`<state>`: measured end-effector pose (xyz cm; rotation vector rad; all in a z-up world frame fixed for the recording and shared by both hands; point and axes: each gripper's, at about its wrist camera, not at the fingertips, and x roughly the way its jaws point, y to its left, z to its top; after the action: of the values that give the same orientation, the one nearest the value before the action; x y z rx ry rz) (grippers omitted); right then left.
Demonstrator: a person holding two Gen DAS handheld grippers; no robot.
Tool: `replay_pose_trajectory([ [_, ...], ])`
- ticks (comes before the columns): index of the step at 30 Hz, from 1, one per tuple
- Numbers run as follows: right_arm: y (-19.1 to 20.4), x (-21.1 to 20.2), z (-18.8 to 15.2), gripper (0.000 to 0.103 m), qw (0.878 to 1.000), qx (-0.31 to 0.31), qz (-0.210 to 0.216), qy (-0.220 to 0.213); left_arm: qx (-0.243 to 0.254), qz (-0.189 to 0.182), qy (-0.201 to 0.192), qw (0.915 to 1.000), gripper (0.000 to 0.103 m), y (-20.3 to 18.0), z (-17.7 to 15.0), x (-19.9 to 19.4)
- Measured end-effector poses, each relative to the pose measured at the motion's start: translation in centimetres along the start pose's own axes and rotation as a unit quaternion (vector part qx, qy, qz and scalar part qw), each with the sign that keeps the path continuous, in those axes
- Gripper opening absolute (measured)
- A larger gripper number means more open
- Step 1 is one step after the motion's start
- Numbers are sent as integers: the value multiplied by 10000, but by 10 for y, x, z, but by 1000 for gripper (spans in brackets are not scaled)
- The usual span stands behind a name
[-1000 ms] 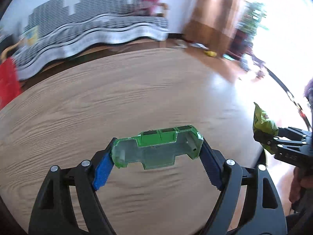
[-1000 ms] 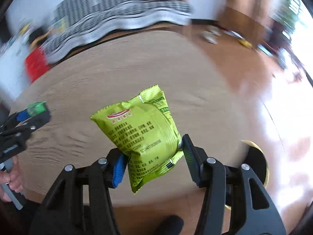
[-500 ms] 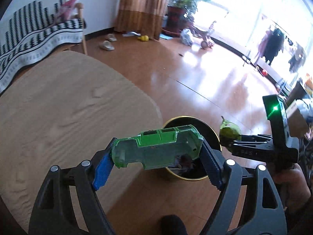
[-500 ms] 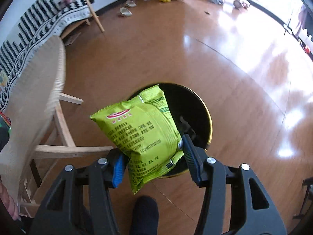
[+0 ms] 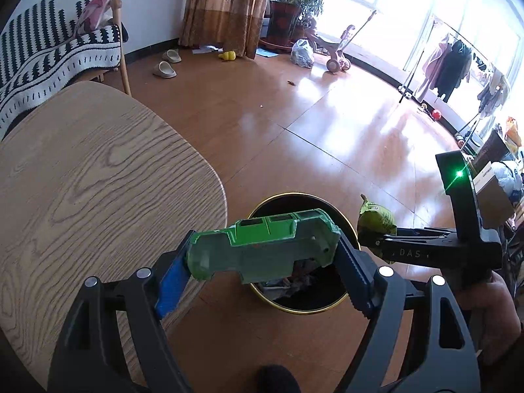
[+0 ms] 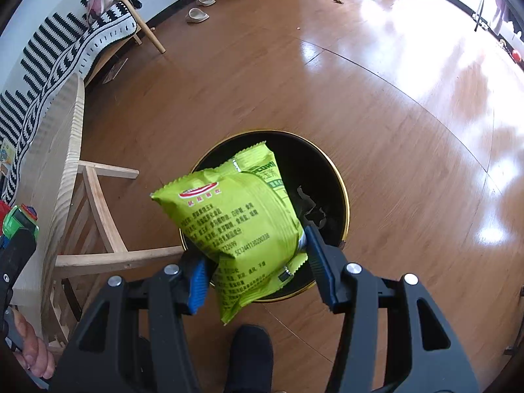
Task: Collect trash
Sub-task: 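Open the right tool then the left tool to drop both into the bin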
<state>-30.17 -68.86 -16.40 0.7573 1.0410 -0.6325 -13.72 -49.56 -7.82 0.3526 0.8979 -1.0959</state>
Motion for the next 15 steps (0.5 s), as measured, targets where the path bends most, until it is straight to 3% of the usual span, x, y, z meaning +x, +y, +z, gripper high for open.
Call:
replay_pose_trajectory([
  [6, 4, -1, -2, 55, 9999, -5, 95, -35, -57, -37, -8, 10000, 78, -5, 1, 1],
  [8, 5, -4, -1, 77, 9999, -3, 110, -83, -65, -40, -1, 10000, 78, -4, 1, 1],
  [9, 5, -6, -1, 80, 9999, -4, 93, -137, -66, -39, 5, 10000, 78, -4, 1, 2],
  [15, 0, -19, 1, 80, 9994, 111, 162, -277, -67, -112, 82, 9999, 78, -10, 2, 6],
])
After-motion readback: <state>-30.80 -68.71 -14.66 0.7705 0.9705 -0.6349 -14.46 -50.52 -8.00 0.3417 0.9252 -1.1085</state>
